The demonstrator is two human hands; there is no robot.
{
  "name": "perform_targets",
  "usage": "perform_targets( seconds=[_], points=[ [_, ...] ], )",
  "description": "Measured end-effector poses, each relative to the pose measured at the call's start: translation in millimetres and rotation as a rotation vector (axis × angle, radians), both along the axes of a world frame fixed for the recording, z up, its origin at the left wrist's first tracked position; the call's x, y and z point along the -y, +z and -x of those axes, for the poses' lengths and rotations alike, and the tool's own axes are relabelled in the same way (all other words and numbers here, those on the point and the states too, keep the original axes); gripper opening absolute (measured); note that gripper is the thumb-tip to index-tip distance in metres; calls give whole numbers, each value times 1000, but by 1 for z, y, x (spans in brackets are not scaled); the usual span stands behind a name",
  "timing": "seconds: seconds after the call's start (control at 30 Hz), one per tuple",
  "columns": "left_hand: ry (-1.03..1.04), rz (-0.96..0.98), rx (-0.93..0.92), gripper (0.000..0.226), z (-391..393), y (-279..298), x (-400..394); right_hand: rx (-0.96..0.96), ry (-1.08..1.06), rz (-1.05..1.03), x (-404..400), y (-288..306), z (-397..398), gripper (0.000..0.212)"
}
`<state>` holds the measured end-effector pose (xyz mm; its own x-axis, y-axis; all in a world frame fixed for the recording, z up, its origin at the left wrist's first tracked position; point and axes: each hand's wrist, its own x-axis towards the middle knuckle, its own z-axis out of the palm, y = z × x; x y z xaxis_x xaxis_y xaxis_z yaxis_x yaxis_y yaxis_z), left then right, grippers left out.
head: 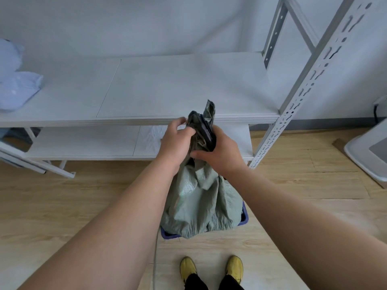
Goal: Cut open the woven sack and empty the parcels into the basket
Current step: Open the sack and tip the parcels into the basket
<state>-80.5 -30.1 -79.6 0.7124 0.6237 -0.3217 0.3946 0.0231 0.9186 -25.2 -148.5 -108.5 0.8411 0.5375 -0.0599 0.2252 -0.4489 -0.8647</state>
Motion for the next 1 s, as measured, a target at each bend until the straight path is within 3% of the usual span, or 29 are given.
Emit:
perform_targets(
  seconds=[0.13,0.2,0.27,0.37,0.47,0.6,0.67,0.73,0.8,0.9,1.0],
  points=[
    [-134,154,108,42,17,-4,-4,7,-137,51,-2,0,-7,30],
    [-115,-67,82,45,28,-14,-8,1,-186,60,-1,3,-11,24],
    [-93,-275,-72,58,41,-27,-16,-6,-227,52,-2,9,-13,20],
    [-252,-245,-230,82,58,-42,-15,32,-177,62,-11,26,-13,22],
    [-250,-239,-139,61,58,-45,-9,40,-70,12,-24,43,-6,24],
    [-283,-386,-244,23,49,-45,-17,-59,34,-7,-27,54,-1,19],
    [-175,-455,-154,4,49,-43,-21,-114,72,-116,-25,60,-3,20],
    [-65,-490,-58,10,49,-42,-21,-181,86,-237,-25,64,-7,21],
    [-110,-395,-67,8,49,-43,-21,-246,9,-225,-24,61,-11,20],
    [-215,-157,-36,55,56,-47,-20,-318,-99,-179,-22,61,-19,18],
    [-279,-195,-15,103,60,-50,-20,-390,-108,-244,-20,66,-29,20]
  ],
)
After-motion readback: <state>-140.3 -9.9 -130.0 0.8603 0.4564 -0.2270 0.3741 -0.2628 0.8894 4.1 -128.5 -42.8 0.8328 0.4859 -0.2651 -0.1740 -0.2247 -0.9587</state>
